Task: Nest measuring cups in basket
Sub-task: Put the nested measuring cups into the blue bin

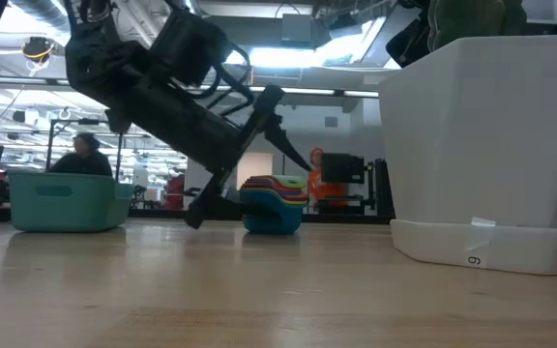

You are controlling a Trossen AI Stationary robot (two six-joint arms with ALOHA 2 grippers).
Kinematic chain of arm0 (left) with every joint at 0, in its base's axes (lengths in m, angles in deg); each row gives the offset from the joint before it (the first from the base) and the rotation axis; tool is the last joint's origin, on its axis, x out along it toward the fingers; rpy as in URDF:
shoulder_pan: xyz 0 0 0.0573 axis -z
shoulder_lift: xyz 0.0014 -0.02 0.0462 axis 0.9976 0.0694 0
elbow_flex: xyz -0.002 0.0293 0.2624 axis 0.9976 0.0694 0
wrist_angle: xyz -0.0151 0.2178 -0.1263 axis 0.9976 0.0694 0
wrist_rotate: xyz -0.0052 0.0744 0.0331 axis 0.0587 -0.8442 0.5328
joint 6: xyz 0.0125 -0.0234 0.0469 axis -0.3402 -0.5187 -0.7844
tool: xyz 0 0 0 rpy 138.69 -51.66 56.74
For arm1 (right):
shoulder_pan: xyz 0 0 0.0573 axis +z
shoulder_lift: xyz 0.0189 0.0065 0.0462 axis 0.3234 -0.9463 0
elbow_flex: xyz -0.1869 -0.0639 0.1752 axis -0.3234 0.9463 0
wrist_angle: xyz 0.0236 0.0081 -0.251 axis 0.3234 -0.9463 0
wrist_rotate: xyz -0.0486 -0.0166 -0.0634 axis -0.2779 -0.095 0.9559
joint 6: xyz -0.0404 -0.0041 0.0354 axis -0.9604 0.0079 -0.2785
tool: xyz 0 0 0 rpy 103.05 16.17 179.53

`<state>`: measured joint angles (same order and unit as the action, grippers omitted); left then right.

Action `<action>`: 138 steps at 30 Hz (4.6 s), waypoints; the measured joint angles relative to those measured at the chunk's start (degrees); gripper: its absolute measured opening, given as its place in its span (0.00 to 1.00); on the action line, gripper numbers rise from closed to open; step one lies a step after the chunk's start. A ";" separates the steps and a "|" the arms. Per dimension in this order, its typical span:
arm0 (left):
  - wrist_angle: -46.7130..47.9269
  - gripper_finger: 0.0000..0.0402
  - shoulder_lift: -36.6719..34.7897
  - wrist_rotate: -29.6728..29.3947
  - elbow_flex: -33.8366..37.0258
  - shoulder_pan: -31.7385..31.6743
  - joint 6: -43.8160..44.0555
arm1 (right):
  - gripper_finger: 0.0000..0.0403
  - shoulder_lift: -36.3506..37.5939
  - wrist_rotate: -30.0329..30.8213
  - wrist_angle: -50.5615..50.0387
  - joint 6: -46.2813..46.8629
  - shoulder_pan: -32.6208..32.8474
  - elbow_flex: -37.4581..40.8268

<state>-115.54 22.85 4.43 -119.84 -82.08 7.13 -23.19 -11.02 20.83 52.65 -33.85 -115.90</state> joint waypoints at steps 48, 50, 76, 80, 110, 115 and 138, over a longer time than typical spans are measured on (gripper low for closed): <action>-2.32 0.78 8.24 0.53 -8.17 -0.44 -1.80 | 0.23 0.00 0.00 -0.35 -0.84 -0.01 0.04; -2.32 0.76 8.24 0.43 -8.17 -0.44 -1.80 | 0.23 0.00 0.00 -0.37 -0.84 0.00 0.04; -2.32 0.50 8.26 -1.45 -8.17 -0.44 -1.82 | 0.23 0.00 -0.02 -0.45 -0.83 0.00 0.04; -2.32 0.45 8.26 -1.45 -8.17 -0.44 -1.82 | 0.23 0.00 -0.02 -0.46 -0.83 0.00 0.04; -2.30 0.21 8.26 -1.95 -8.17 -0.42 -3.26 | 0.23 0.00 -0.01 -0.70 -0.81 0.00 -0.02; -2.13 0.20 7.95 -2.25 -8.10 -0.40 -4.93 | 0.23 0.00 -0.02 -0.70 -0.81 -0.02 -0.02; 10.26 0.20 -16.58 -1.07 -7.88 2.73 -19.83 | 0.23 0.04 -0.02 -0.87 -0.81 0.00 -0.02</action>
<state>-105.28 6.27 3.36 -127.73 -79.35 -12.70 -23.15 -11.04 19.96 51.84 -33.85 -115.92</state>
